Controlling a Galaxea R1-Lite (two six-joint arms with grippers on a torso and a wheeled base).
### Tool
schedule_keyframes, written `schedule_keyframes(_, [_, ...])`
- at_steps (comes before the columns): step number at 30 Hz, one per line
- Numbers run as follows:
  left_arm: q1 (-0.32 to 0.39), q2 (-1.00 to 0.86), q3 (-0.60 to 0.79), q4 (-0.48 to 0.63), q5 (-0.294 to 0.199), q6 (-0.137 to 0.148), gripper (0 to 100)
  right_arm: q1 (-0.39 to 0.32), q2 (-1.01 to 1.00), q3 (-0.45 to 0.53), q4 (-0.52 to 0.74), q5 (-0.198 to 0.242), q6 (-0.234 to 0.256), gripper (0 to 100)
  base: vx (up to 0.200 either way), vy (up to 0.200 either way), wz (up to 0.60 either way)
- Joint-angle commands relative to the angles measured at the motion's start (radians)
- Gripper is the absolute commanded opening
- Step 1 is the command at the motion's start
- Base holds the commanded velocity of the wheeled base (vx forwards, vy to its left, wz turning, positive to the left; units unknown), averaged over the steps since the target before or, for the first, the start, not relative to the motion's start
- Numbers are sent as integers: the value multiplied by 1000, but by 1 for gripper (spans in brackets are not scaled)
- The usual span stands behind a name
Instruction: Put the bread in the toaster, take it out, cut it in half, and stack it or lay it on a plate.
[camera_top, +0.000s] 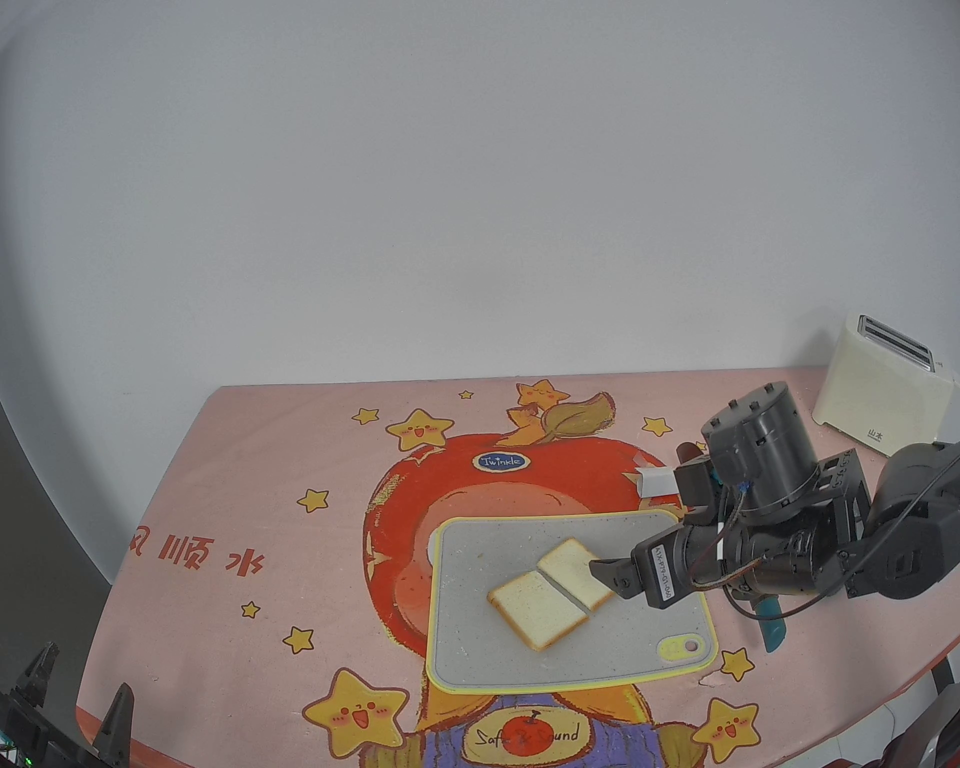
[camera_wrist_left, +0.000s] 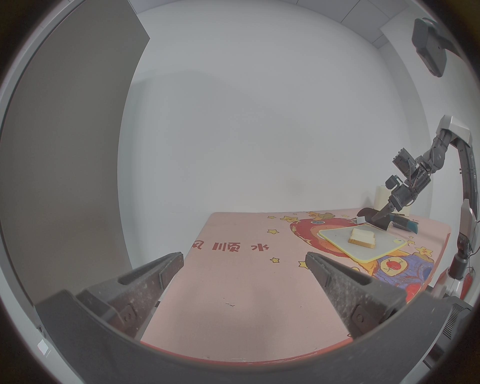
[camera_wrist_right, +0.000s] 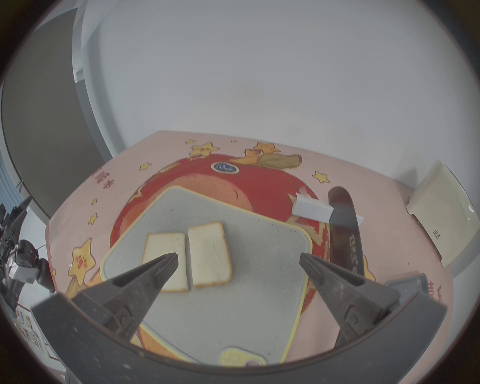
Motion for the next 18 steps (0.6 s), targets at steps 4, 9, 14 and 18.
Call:
schedule_keyframes(4, [0,2,18,1,1,0,100,0,12,5,-6,0,1,100,0,0,0])
schedule_keyframes(9, [0,2,18,-1,1,0,100,-3,34,5,-14,0,1,100,0,0,0])
schedule_keyframes(14, [0,2,18,-1,1,0,100,-7,34,4,-14,0,1,100,0,0,0])
schedule_keyframes(18, [0,2,18,-1,1,0,100,-7,37,1,-14,-1,1,100,0,0,0])
